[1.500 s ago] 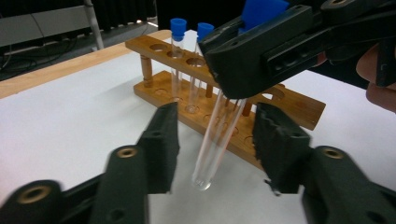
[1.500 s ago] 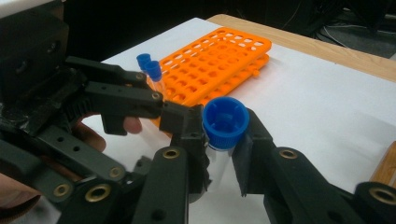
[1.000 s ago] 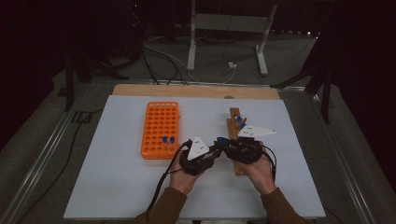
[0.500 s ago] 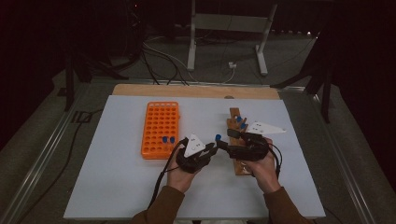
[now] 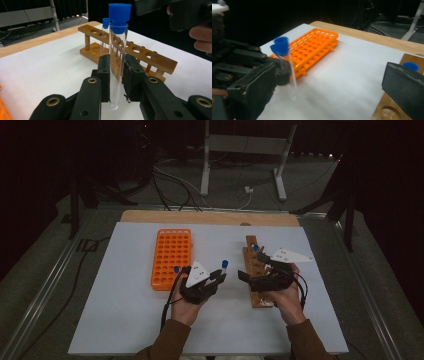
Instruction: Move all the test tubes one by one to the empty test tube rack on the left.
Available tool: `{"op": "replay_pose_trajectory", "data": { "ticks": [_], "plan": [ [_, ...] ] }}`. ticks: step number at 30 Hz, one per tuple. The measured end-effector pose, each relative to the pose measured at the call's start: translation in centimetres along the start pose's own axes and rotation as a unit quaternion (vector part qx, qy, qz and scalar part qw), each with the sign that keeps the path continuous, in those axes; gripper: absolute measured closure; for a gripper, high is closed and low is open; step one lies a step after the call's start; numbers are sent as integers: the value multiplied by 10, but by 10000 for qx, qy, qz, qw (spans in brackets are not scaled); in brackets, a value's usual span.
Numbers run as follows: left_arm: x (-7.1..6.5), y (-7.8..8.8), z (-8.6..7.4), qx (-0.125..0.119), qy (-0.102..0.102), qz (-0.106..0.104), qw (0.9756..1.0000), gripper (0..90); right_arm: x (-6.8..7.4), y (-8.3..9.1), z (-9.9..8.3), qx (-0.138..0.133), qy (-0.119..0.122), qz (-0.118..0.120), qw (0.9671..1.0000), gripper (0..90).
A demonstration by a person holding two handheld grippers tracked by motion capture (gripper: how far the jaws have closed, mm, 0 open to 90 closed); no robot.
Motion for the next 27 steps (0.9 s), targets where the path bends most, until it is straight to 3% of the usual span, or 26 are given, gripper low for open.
{"op": "replay_pose_trajectory", "data": {
  "ticks": [19, 27],
  "plan": [
    [20, 27, 3, -203, 182, 118, 9996, 783, -20, 11, -2, -72, -171, -236, 9996, 0],
    [28, 38, -1, -192, 200, 175, 9995, 783, -21, 12, -1, -81, -96, -335, 9994, 0]
  ]
}}
Point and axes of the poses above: each handheld gripper's, and its own axes: y roughly backward along the jaws, z roughly out of its top, x roughly to its left, the point moved 7 cm from there along -y, roughly forward along the jaws, and after that the axes turned 6 degrees about y, right-handed, at the moved point
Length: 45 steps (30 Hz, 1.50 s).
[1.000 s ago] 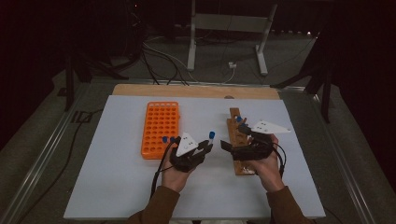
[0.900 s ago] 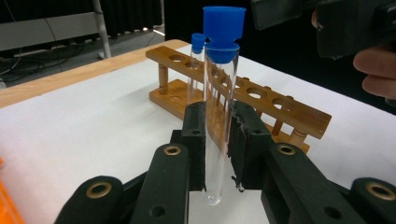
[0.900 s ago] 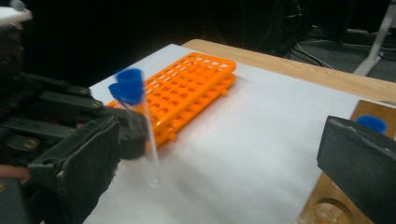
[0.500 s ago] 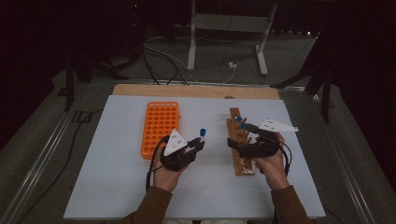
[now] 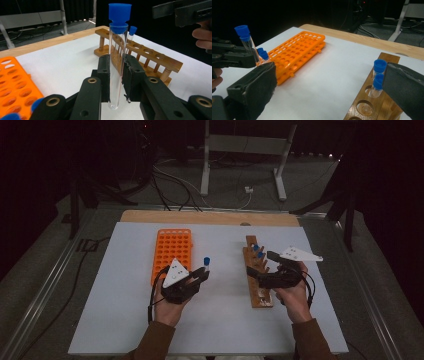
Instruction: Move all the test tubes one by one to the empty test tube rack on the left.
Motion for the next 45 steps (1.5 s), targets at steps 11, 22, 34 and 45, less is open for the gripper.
{"op": "replay_pose_trajectory", "data": {
  "ticks": [11, 22, 34, 45],
  "plan": [
    [13, 15, 0, -51, 43, 117, 9999, 782, -2, 3, 0, -35, -34, -10, 10000, 0],
    [31, 34, 2, -180, 196, 296, 9992, 782, -3, 4, 1, -65, -46, -10, 10000, 0],
    [47, 49, 3, -298, 324, 469, 9979, 782, -3, 6, 2, -82, -45, -22, 10000, 0],
    [57, 54, 0, -348, 293, 676, 9967, 782, -3, 9, 4, -124, -52, -21, 9999, 0]
  ]
}}
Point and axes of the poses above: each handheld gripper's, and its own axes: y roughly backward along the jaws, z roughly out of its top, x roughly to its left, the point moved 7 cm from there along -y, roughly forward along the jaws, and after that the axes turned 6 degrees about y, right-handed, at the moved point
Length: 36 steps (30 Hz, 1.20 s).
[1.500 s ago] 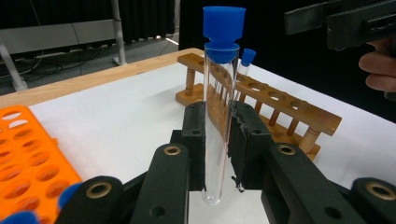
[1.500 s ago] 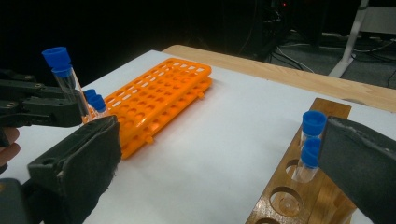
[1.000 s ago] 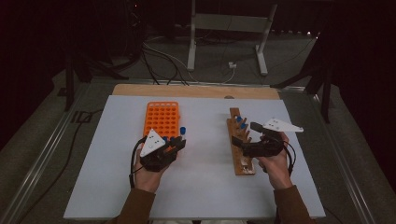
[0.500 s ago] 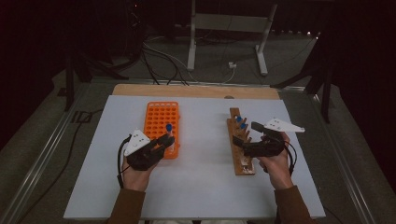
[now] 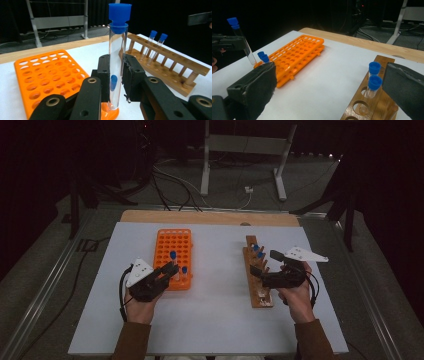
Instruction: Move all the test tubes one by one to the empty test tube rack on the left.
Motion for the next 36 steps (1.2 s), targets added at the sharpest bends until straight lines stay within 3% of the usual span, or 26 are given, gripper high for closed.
{"op": "replay_pose_trajectory", "data": {
  "ticks": [11, 25, 36],
  "plan": [
    [13, -2, -7, -14, -14, 157, 9999, 782, 0, 0, 0, -8, -3, -3, 10000, 0],
    [33, -10, -26, 147, -6, 416, 9990, 781, 0, 0, 0, -20, -20, 17, 10000, 0],
    [38, -17, -37, 270, 7, 461, 9986, 780, 0, 0, -1, -18, -45, 31, 10000, 0]
  ]
}}
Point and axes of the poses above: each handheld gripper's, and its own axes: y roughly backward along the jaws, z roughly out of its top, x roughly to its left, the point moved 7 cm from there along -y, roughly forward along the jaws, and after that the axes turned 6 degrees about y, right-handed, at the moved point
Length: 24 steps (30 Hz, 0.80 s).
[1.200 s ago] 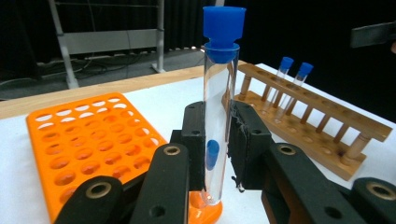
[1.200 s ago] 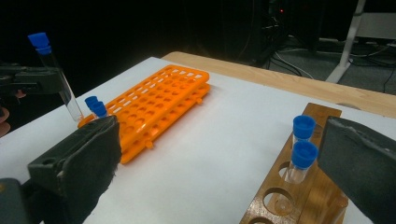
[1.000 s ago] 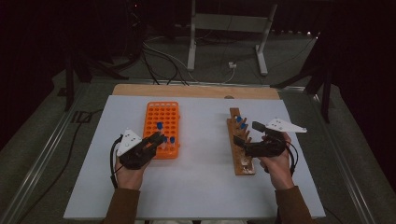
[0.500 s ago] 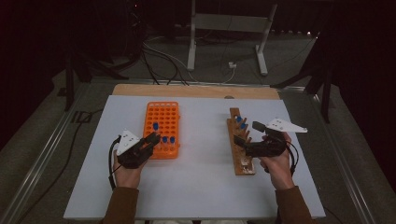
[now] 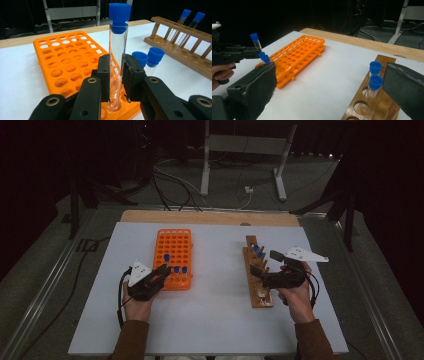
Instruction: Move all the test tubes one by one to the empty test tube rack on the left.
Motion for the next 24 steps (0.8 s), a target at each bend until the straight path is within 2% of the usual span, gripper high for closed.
{"op": "replay_pose_trajectory", "data": {
  "ticks": [9, 14, 24],
  "plan": [
    [1, -7, -13, 200, 58, 43, 9998, 781, 0, 1, 0, -5, -5, -1, 10000, 0],
    [1, -10, -21, 410, 25, 120, 9991, 782, 0, 1, 0, -8, -5, -4, 10000, 0],
    [0, -9, -26, 573, -32, 157, 9982, 783, -2, 3, 0, -35, -12, -27, 10000, 0]
  ]
}}
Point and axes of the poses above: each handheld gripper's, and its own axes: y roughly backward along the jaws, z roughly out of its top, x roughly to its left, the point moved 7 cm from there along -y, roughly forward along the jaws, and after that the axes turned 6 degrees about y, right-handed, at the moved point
